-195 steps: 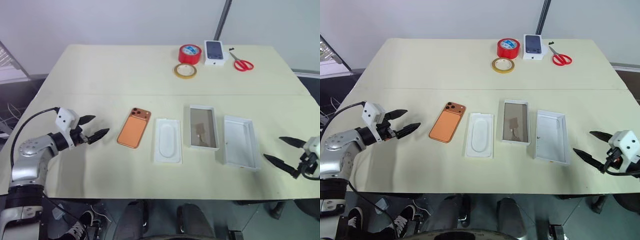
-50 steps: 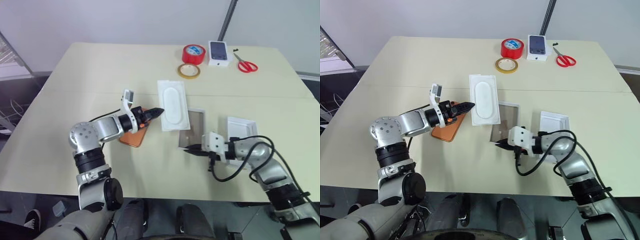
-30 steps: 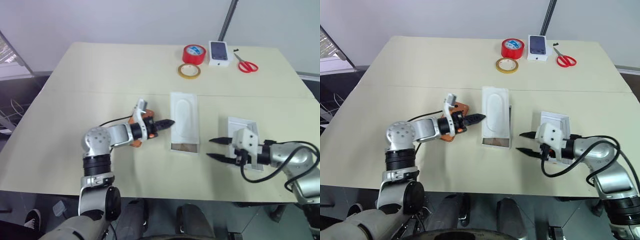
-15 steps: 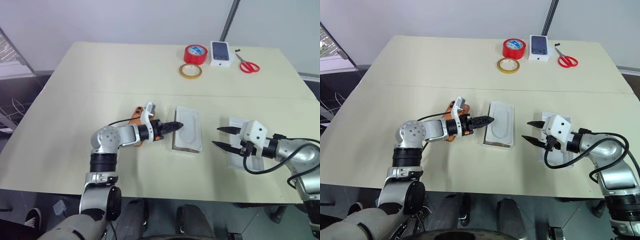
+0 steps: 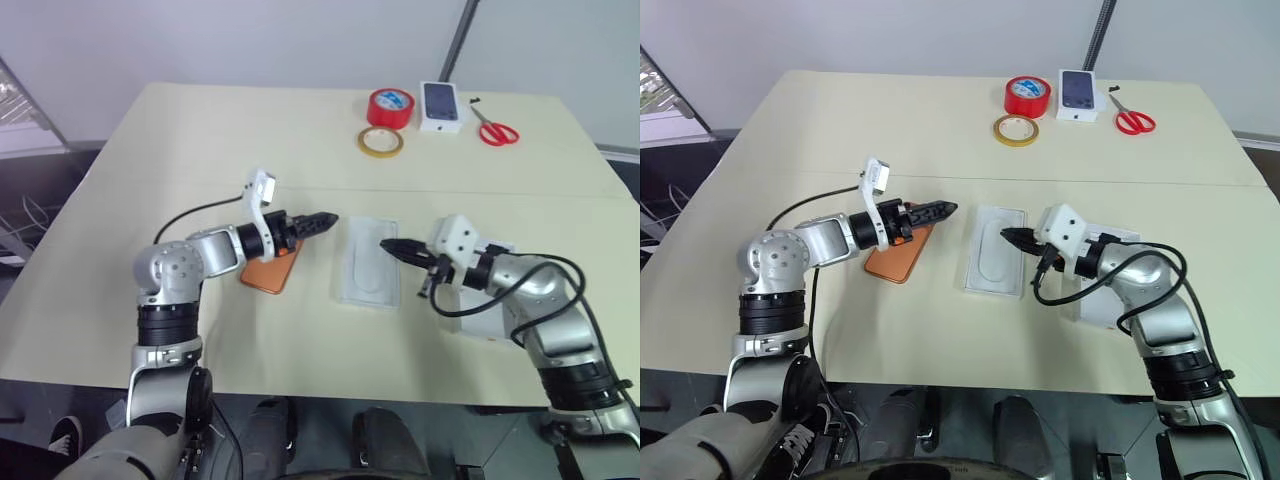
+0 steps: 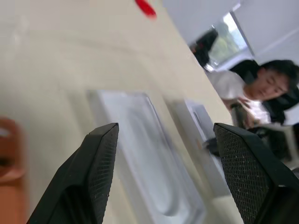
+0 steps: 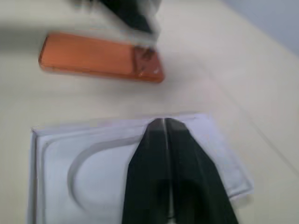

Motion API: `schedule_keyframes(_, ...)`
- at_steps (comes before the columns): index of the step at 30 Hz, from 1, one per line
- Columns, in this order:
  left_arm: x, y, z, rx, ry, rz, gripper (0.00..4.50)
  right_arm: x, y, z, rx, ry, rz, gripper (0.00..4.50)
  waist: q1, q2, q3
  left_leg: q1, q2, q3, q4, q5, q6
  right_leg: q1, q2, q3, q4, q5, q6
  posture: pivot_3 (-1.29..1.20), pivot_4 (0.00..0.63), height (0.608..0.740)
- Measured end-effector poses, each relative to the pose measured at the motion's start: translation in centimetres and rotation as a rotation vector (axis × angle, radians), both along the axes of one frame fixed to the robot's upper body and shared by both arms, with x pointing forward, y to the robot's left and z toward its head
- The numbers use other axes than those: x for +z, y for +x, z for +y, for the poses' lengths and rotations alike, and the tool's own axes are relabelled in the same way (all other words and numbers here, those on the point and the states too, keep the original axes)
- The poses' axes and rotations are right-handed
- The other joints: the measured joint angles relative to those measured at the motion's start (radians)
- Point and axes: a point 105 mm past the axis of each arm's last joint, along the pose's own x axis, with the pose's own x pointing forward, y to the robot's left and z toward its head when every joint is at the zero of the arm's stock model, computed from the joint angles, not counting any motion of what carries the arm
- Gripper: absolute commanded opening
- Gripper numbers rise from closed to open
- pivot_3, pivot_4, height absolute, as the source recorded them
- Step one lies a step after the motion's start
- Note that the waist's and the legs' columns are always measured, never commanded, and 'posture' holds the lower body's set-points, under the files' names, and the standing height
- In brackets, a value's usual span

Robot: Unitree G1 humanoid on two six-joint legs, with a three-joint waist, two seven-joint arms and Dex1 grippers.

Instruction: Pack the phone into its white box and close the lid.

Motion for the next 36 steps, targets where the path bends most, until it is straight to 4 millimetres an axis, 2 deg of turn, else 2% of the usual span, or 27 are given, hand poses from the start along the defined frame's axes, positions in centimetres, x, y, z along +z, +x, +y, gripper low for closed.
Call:
schedule_keyframes(4, -1.8, -0.3, 2.8, 0.082, 0.21, -0.186, 3.44, -3.0, 1.5, 0.5, -0.012, -0.195, -0.027, 0.04, -0.007, 0.001, 0.0, 0.0, 0.0, 0.001, -0.001, 0.0, 0.0, -0.002, 0.0, 0.001, 0.0, 0.0, -0.001, 0.0, 0.15, 0.728)
schedule_keyframes(6, -2.3, -0.4, 3.6, 0.111, 0.246, -0.252, 3.44, -3.2, 2.4, 0.6, -0.014, -0.251, -0.066, 0.04, -0.007, 0.001, 0.0, -0.001, 0.0, 0.001, -0.002, 0.0, 0.0, -0.003, 0.0, 0.001, 0.0, 0.0, -0.001, 0.0, 0.15, 0.728)
schedule_keyframes(9, -1.4, 0.1, 5.1, 0.162, 0.213, -0.316, 3.44, -3.2, 2.9, 1.3, 0.012, -0.276, -0.092, 0.04, -0.002, 0.0, 0.001, -0.001, 0.0, 0.0, -0.001, -0.001, 0.002, -0.003, -0.001, 0.001, 0.0, 0.0, -0.001, 0.0, 0.15, 0.728)
schedule_keyframes(12, -1.8, 0.5, 7.0, 0.205, 0.243, -0.296, 3.44, -3.6, 2.2, 2.1, 0.082, -0.286, -0.088, 0.04, -0.004, 0.001, 0.001, -0.001, 0.0, 0.0, -0.002, -0.003, 0.004, -0.002, -0.001, 0.001, 0.0, 0.0, 0.0, 0.0, 0.15, 0.728)
schedule_keyframes(16, -3.8, 0.8, 9.5, 0.243, 0.28, -0.143, 3.44, -3.9, 1.1, 2.7, 0.171, -0.3, -0.06, 0.04, -0.01, 0.001, 0.001, 0.0, 0.001, -0.001, -0.001, -0.003, 0.006, -0.002, -0.001, 0.0, 0.001, 0.0, 0.0, 0.0, 0.15, 0.728)
schedule_keyframes(21, -2.7, 1.4, 10.2, 0.253, 0.251, -0.116, 3.44, -3.9, -0.3, 1.7, 0.245, -0.329, -0.001, 0.04, -0.003, 0.0, 0.001, 0.0, 0.001, -0.001, -0.001, -0.003, 0.006, -0.002, -0.001, 0.0, 0.001, 0.0, 0.0, 0.0, 0.15, 0.728)
schedule_keyframes(24, -2.2, 1.7, 10.6, 0.257, 0.23, -0.108, 3.44, -4.1, -1.8, 2.2, 0.308, -0.306, 0.04, 0.04, -0.007, 0.0, 0.001, 0.0, 0.001, -0.001, -0.001, -0.003, 0.006, -0.002, -0.001, 0.0, 0.001, 0.0, 0.0, 0.0, 0.15, 0.728)
schedule_keyframes(29, -2.4, 2.1, 10.8, 0.264, 0.218, -0.072, 3.44, -4.1, -2.3, 2.5, 0.33, -0.28, 0.065, 0.04, -0.012, 0.0, 0.001, -0.001, 0.001, -0.001, -0.002, -0.003, 0.006, -0.003, -0.001, 0.0, 0.001, 0.0, 0.0, 0.0, 0.15, 0.728)
schedule_keyframes(31, -2.6, 2.1, 11.0, 0.26, 0.214, -0.031, 3.44, -4.0, -2.1, 2.7, 0.319, -0.273, 0.042, 0.04, -0.016, 0.0, 0.001, -0.001, 0.001, -0.001, -0.002, -0.003, 0.006, -0.003, -0.001, 0.0, 0.001, 0.0, 0.0, 0.0, 0.15, 0.728)
schedule_keyframes(34, -2.9, 2.0, 10.9, 0.237, 0.194, 0.032, 3.44, -3.5, -0.4, 2.3, 0.249, -0.292, -0.029, 0.04, -0.023, 0.0, 0.001, -0.001, 0.001, -0.001, -0.002, -0.003, 0.006, -0.003, -0.001, 0.0, 0.001, 0.0, 0.0, 0.0, 0.15, 0.728)
schedule_keyframes(36, -3.0, 1.9, 11.0, 0.229, 0.193, 0.065, 3.44, -3.2, 0.0, 2.2, 0.235, -0.278, -0.025, 0.04, -0.023, 0.0, 0.001, -0.001, 0.001, -0.001, -0.002, -0.003, 0.005, -0.004, 0.0, 0.0, 0.001, 0.0, 0.0, 0.0, 0.15, 0.728)
